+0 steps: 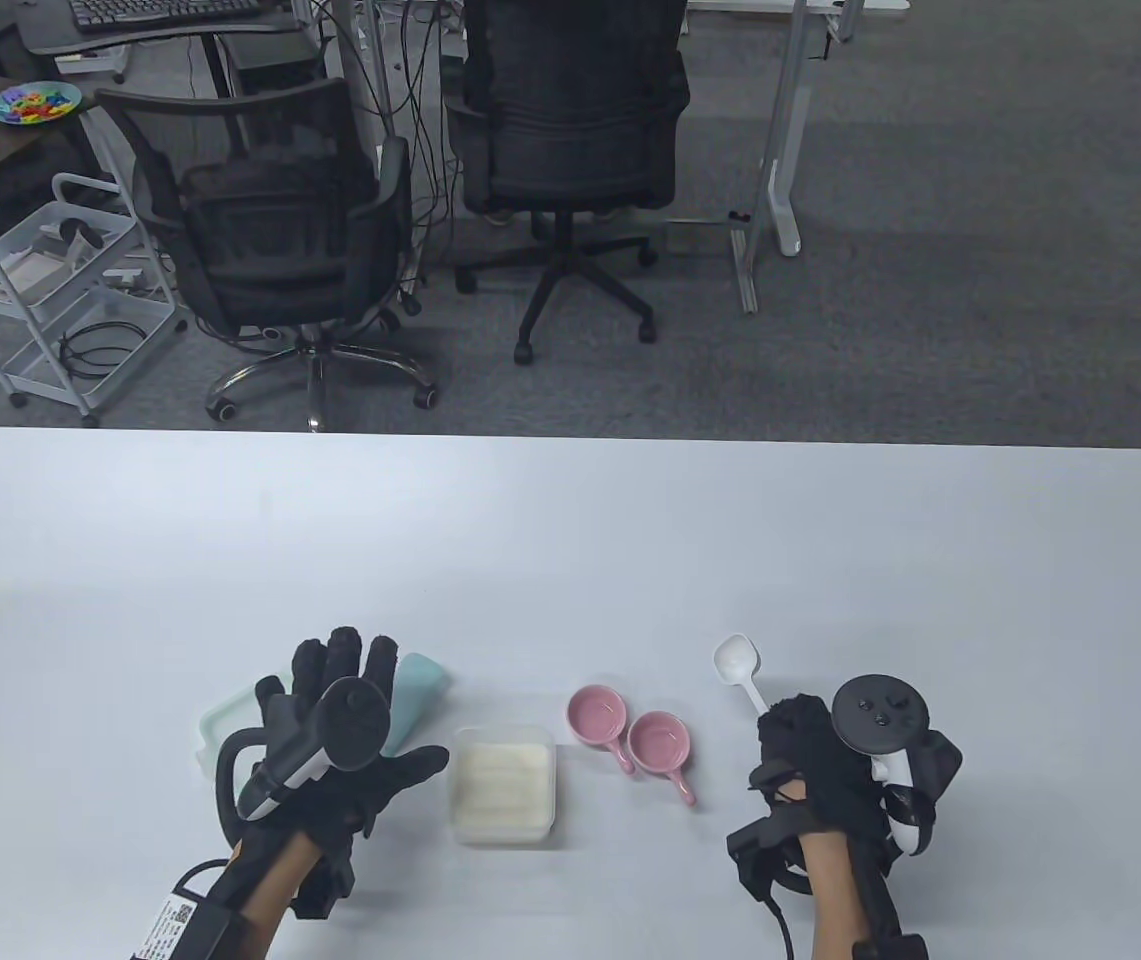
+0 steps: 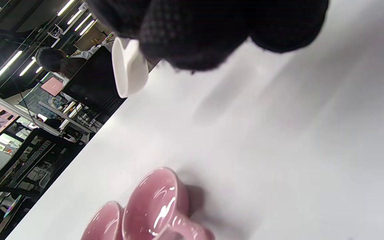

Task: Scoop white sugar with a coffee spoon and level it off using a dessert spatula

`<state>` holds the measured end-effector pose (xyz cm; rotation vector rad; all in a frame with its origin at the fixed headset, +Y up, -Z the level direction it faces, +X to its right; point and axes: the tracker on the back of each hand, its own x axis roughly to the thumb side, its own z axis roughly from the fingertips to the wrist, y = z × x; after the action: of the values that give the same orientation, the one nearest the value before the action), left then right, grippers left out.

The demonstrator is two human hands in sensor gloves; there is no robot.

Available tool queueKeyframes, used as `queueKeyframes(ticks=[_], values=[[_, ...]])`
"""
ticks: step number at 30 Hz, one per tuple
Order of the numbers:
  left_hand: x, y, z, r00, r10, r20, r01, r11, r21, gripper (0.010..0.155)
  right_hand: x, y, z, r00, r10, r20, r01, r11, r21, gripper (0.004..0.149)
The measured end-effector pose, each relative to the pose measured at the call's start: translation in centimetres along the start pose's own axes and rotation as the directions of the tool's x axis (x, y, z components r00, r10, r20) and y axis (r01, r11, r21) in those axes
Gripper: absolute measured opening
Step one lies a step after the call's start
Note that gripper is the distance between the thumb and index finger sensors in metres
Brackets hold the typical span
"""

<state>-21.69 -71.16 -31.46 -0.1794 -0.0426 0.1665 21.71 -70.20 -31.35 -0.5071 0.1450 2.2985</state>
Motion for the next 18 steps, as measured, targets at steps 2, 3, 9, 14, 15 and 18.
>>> queueKeyframes(ticks=[2, 3, 9, 14, 15, 18], values=[[0.3, -0.2, 0.0, 1.000, 0.002, 0.022, -0.002, 1.000, -0.010, 0.110, 0.7, 0.8, 0.1, 0.998, 0.006, 0.062, -0.007, 1.000, 0.020, 0.043], [0.4, -0.3, 0.0, 0.999, 0.006, 0.034, -0.005, 1.000, -0.012, 0.110, 1.1, 1.2, 0.2, 0.996, 0.011, 0.092, -0.014, 0.999, 0.033, 0.043], [1.4, -1.0, -0.1, 0.982, 0.071, 0.176, -0.057, 0.995, -0.082, 0.112, 4.6, 4.4, 2.0, 0.942, 0.115, 0.316, -0.146, 0.987, 0.074, 0.042], [2.2, -1.7, -0.1, 0.971, 0.038, 0.236, -0.019, 0.996, -0.085, 0.112, 7.3, 7.5, 4.2, 0.846, 0.183, 0.502, -0.271, 0.956, 0.109, 0.043], [2.4, -1.9, -0.1, 0.968, 0.027, 0.249, -0.005, 0.996, -0.087, 0.112, 7.6, 8.0, 4.6, 0.826, 0.206, 0.524, -0.300, 0.949, 0.101, 0.043], [3.4, -2.7, -0.2, 0.959, -0.017, 0.284, 0.041, 0.996, -0.078, 0.112, 8.6, 9.4, 6.0, 0.755, 0.328, 0.568, -0.410, 0.912, 0.019, 0.044]])
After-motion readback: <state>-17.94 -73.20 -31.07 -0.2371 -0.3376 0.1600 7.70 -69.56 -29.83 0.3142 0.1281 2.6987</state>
